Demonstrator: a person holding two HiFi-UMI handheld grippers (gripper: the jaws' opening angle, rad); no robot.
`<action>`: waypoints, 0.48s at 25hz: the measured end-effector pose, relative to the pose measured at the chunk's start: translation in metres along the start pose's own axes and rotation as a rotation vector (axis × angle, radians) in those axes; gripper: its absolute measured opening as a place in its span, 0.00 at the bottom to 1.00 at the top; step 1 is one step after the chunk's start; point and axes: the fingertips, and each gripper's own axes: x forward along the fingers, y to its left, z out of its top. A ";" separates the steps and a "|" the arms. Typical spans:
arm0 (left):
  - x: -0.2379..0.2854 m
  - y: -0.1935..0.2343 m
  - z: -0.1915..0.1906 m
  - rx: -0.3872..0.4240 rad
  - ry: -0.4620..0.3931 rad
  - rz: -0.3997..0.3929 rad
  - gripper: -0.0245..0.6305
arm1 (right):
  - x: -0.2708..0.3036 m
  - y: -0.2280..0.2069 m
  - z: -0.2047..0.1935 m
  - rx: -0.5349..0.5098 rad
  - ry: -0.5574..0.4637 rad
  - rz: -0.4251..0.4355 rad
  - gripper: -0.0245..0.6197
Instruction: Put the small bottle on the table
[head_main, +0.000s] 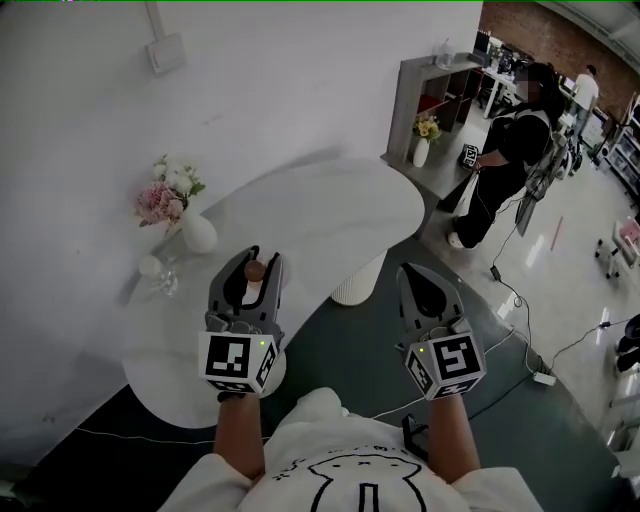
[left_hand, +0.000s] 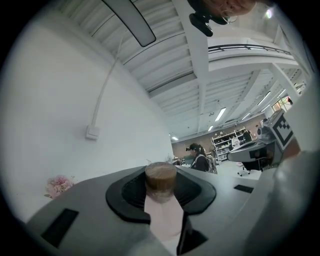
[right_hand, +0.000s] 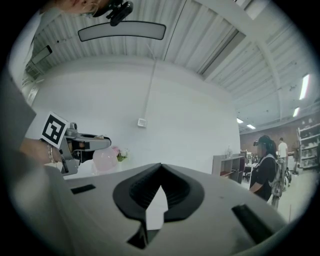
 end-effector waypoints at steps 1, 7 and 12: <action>0.004 0.000 -0.001 0.000 0.001 0.000 0.23 | 0.003 -0.002 -0.001 0.001 0.001 0.002 0.02; 0.028 0.011 -0.012 -0.004 0.007 0.006 0.23 | 0.025 -0.013 -0.008 -0.003 0.010 0.001 0.02; 0.055 0.022 -0.025 -0.012 0.008 0.009 0.23 | 0.051 -0.025 -0.017 -0.008 0.021 -0.002 0.02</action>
